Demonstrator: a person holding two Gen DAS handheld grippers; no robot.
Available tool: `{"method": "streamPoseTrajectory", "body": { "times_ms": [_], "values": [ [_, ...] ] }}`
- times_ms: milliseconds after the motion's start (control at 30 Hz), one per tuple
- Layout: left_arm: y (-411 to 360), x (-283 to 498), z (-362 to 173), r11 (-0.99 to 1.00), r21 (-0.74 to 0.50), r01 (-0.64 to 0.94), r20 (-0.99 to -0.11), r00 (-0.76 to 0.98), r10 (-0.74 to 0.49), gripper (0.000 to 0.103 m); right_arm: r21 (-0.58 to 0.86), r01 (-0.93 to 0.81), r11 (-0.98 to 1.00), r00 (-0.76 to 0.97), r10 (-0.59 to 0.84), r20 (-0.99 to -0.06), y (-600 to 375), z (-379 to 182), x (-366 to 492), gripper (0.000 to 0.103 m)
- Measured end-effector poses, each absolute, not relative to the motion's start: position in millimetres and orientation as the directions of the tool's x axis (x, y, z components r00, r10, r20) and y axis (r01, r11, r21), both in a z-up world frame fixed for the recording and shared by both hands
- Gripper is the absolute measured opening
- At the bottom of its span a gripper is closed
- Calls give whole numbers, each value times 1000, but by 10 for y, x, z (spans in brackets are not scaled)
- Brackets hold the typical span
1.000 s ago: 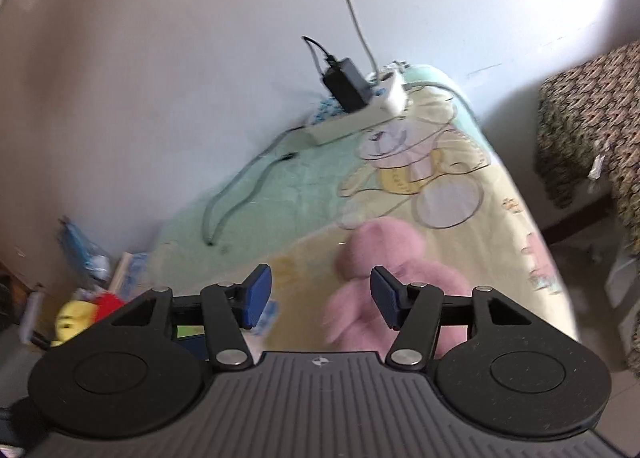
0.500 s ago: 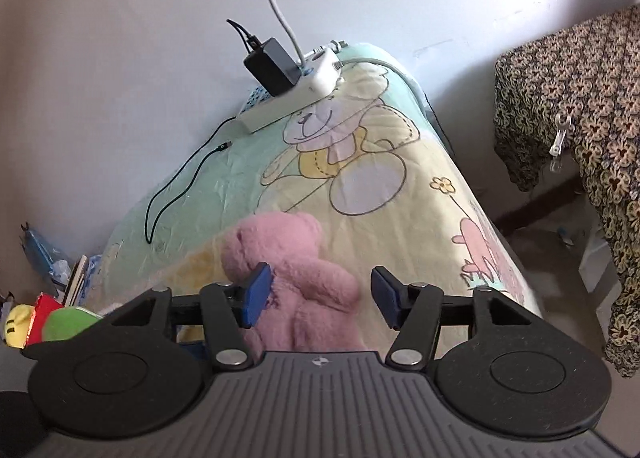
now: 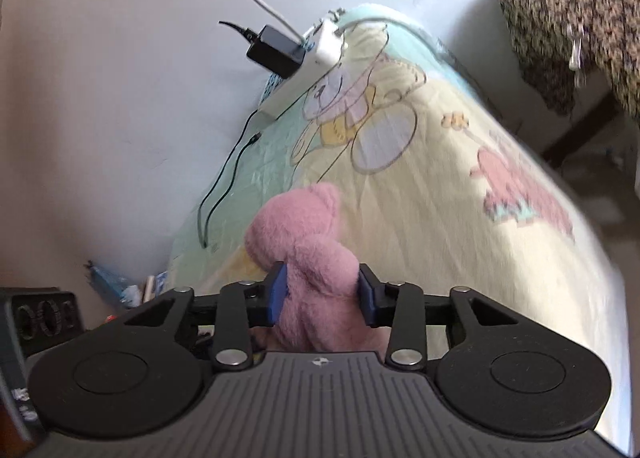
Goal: Organize objects
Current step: 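Grasp the pink teddy bear with the right gripper and lift it, then carry the pink teddy bear in the right gripper toward the red box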
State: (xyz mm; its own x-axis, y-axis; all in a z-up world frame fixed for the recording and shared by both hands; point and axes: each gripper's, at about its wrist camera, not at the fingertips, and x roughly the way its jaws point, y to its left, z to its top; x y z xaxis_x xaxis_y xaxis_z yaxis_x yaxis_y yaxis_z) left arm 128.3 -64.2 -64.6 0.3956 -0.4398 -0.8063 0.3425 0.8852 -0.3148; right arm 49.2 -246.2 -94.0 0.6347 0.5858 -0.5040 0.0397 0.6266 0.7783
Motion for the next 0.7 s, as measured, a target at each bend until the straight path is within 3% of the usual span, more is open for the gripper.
{"method": "streamPoseTrajectory", "body": {
  "times_ms": [133, 700],
  "values": [
    [-627, 1219, -603, 881, -310, 357, -811, 384, -441, 89, 821, 62, 568, 601, 635, -485, -2495, -941, 287, 29],
    [-572, 312, -611, 845, -357, 398, -839, 260, -477, 89, 825, 123, 551, 490, 689, -534, -2371, -898, -606, 29]
  ]
}}
